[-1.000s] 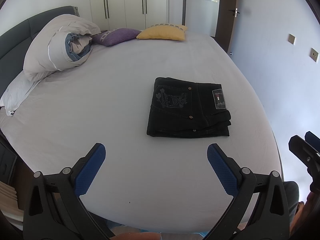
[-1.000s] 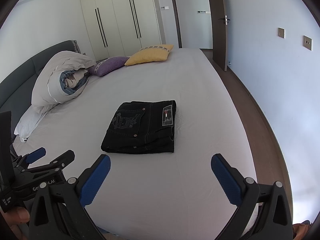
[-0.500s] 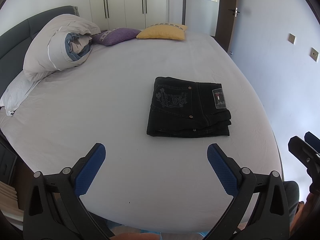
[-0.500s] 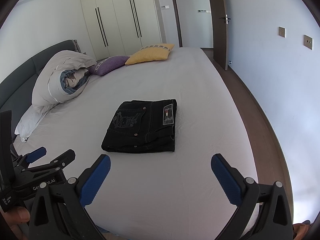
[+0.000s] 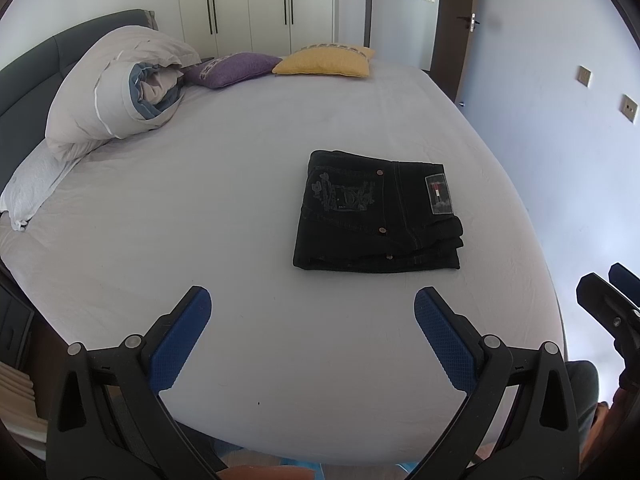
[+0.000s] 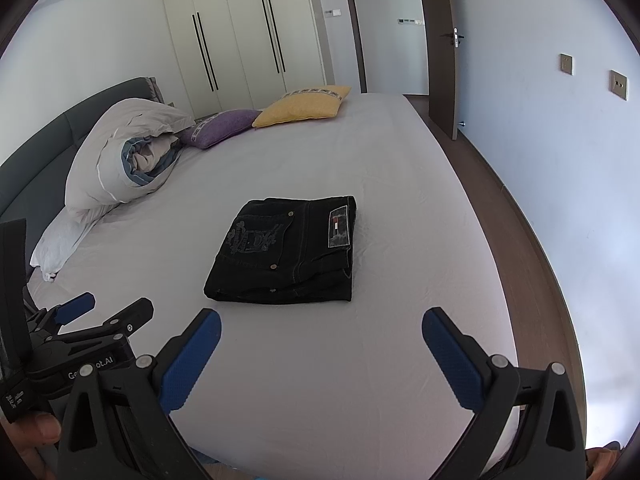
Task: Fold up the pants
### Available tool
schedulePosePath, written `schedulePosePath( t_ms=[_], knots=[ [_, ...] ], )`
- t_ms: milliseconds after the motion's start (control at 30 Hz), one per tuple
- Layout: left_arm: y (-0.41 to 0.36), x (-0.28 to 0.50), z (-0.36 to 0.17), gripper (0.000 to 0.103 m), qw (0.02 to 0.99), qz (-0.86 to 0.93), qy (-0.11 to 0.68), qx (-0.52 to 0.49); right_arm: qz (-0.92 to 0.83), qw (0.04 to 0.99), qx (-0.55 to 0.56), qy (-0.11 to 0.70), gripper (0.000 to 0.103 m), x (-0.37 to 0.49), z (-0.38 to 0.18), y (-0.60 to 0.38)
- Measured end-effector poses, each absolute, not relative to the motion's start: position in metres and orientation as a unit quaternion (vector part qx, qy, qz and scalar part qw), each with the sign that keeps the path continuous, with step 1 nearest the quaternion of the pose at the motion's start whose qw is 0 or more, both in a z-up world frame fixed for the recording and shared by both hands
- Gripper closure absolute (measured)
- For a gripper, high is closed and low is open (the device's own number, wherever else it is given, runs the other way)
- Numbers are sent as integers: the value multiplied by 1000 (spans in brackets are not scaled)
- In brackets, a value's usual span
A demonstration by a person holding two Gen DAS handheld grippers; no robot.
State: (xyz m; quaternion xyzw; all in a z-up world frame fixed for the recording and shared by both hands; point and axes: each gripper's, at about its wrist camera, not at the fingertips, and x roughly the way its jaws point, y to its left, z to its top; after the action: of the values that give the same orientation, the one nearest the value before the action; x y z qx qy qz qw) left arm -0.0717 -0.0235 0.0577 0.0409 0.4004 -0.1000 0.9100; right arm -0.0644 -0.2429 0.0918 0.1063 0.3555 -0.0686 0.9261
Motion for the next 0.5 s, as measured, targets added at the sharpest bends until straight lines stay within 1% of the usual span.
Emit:
schedulePosePath(
  t_ms=[500],
  knots=[
    [-21, -68, 52, 0, 905, -102, 410, 40, -70, 925, 108, 357, 0, -65, 91, -242]
  ],
)
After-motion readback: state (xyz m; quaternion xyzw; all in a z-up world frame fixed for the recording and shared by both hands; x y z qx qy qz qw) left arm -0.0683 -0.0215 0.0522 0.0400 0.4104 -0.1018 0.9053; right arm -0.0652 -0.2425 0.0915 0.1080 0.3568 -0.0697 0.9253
